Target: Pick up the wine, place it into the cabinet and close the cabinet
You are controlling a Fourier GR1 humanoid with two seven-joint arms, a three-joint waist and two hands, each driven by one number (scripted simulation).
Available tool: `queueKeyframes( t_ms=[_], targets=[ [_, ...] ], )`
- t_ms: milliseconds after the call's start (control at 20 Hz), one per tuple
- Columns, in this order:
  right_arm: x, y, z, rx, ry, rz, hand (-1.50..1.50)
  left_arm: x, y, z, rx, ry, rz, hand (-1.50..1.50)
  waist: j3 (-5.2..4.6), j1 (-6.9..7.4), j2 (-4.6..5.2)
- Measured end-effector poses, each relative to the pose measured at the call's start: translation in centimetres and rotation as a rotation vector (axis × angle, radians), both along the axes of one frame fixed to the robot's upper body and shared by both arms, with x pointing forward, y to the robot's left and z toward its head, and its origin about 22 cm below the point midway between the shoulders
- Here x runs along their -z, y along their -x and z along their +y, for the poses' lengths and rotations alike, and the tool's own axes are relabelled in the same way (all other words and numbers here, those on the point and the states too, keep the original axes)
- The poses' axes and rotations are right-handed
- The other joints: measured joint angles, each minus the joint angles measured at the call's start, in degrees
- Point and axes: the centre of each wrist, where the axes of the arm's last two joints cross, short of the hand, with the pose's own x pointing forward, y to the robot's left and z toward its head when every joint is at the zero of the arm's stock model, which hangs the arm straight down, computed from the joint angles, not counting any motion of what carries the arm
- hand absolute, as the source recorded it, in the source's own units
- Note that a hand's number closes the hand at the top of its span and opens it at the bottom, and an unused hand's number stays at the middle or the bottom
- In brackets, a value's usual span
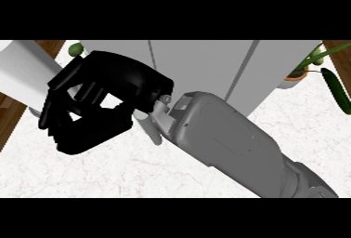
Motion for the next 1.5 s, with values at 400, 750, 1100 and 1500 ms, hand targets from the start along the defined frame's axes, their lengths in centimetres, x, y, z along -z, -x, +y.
queueKeyframes(
  t_ms=[400, 750, 1100, 1500],
  targets=[
    [1.6, -4.0, 0.6, -0.179, 0.129, 0.142, 1.5, -0.4, 0.3, 1.5, -0.01, -0.002, 0.004, -1.5, 0.0, -0.51, -0.24],
    [3.1, -7.0, -0.2, -0.262, 0.067, 0.223, 1.5, -0.5, 0.5, 2.1, -0.02, -0.007, 0.008, -1.5, -0.08, -0.96, -0.5],
    [3.5, -8.2, -0.2, -0.27, 0.023, 0.247, 1.5, -0.3, 0.6, 2.4, -0.021, -0.007, 0.004, -1.5, -0.46, -0.87, -1.12],
    [4.2, -8.9, -0.7, -0.241, -0.021, 0.207, 1.5, -0.5, 0.2, 2.3, -0.019, -0.008, -0.004, -1.5, -1.17, -0.55, -1.7]
  ],
)
